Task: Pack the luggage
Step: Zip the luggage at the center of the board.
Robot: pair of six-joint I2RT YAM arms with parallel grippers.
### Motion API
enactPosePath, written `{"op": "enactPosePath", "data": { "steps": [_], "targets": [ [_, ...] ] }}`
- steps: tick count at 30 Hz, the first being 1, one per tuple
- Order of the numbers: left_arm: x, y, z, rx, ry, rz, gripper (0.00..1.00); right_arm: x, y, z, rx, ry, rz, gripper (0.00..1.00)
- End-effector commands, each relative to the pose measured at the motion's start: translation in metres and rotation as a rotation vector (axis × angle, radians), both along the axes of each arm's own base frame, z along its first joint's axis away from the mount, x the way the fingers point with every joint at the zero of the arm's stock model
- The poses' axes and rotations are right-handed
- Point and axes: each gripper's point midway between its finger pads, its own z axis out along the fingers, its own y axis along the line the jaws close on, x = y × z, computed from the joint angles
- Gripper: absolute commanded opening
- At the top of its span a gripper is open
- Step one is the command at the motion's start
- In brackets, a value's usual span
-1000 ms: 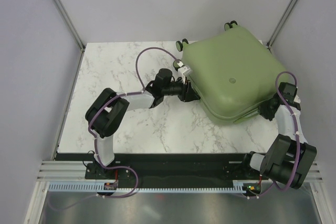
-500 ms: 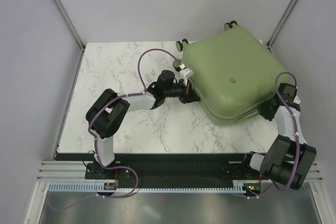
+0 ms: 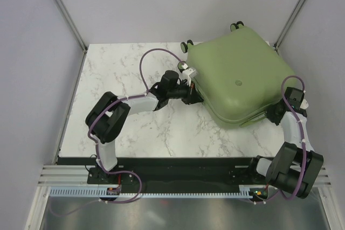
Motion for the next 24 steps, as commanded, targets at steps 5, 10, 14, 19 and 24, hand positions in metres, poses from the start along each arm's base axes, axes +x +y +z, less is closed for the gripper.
{"op": "enactPosePath", "data": {
  "steps": [5,10,14,19,24],
  "targets": [
    [0.091,0.070,0.000,0.075,-0.044,0.358,0.02,-0.008,-0.001,-0.016,-0.011,0.031,-0.034,0.00],
    [0.120,0.093,0.004,0.067,-0.042,0.444,0.02,-0.009,-0.014,-0.006,-0.077,0.056,-0.038,0.00],
    [0.139,0.102,0.004,0.070,-0.036,0.483,0.02,-0.009,-0.019,-0.003,-0.098,0.063,-0.045,0.00],
    [0.164,0.111,0.001,0.087,-0.033,0.533,0.02,-0.008,-0.019,-0.005,-0.096,0.063,-0.058,0.00],
    [0.195,0.126,0.008,0.086,-0.035,0.611,0.02,-0.005,-0.024,0.002,-0.121,0.052,-0.057,0.00]
  ]
}}
